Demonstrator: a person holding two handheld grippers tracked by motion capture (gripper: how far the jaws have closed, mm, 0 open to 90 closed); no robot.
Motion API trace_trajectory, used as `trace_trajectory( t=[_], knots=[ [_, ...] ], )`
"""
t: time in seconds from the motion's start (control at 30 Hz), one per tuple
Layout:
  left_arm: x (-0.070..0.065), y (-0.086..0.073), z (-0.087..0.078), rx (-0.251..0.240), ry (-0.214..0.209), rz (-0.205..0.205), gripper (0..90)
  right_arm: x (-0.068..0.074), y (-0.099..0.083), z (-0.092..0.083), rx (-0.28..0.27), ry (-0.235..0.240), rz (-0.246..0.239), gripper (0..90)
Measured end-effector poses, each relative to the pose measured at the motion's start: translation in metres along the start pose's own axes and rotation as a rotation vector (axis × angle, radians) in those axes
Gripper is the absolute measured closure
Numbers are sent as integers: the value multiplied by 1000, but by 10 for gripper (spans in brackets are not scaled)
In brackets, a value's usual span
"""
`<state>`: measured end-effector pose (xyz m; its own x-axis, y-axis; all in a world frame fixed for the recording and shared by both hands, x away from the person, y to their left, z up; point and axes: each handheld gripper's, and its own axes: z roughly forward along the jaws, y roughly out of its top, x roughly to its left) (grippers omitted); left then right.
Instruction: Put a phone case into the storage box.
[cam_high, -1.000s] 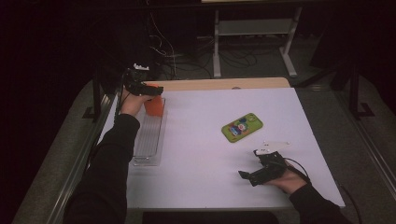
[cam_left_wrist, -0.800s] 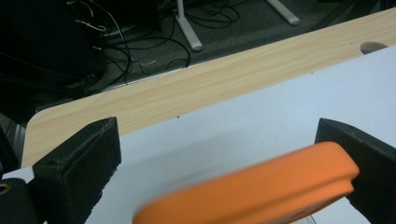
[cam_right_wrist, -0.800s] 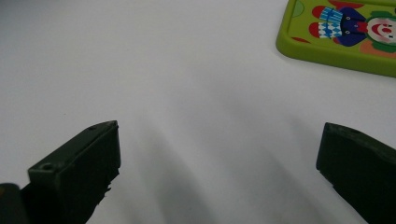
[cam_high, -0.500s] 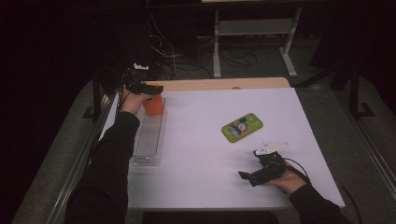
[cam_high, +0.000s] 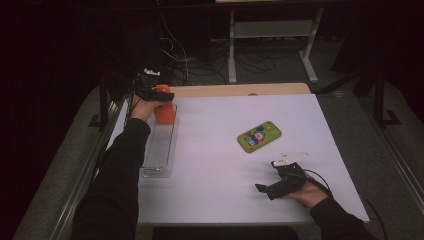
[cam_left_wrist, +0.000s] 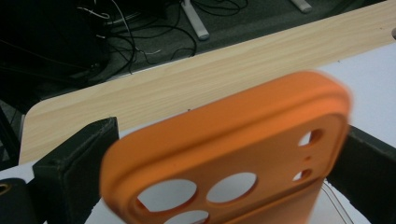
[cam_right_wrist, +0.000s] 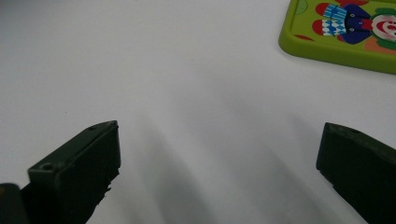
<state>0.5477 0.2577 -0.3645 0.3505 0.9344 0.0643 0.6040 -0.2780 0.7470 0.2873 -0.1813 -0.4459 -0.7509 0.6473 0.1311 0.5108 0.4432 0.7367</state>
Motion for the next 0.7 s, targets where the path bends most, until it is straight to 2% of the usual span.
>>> trace_trajectory(
  t=[0.2, 0.3, 0.33, 0.43, 0.47, 0.57, 0.7],
  knots=[
    [1, 6, -7, -22, -5, -1, 11, 0, 0, -1, 1, 2, 9, 0],
    [1, 9, -14, -35, -15, -4, 11, -1, 0, 0, -6, 1, -4, 0],
    [1, 9, -17, -26, -22, 1, 11, -1, 1, 0, -8, 3, -2, 0],
    [2, 13, -28, -42, -31, 7, 11, -1, 1, 2, 0, 8, 0, 0],
    [3, 13, -32, -50, -36, 4, 11, 0, 2, 2, 5, 11, 11, 0],
    [5, 15, -45, -67, -61, -13, 11, 0, 4, 3, 3, 6, 3, 0],
    [2, 16, -62, -72, -100, 9, 11, 1, 4, 3, 4, 10, -1, 0]
  ],
)
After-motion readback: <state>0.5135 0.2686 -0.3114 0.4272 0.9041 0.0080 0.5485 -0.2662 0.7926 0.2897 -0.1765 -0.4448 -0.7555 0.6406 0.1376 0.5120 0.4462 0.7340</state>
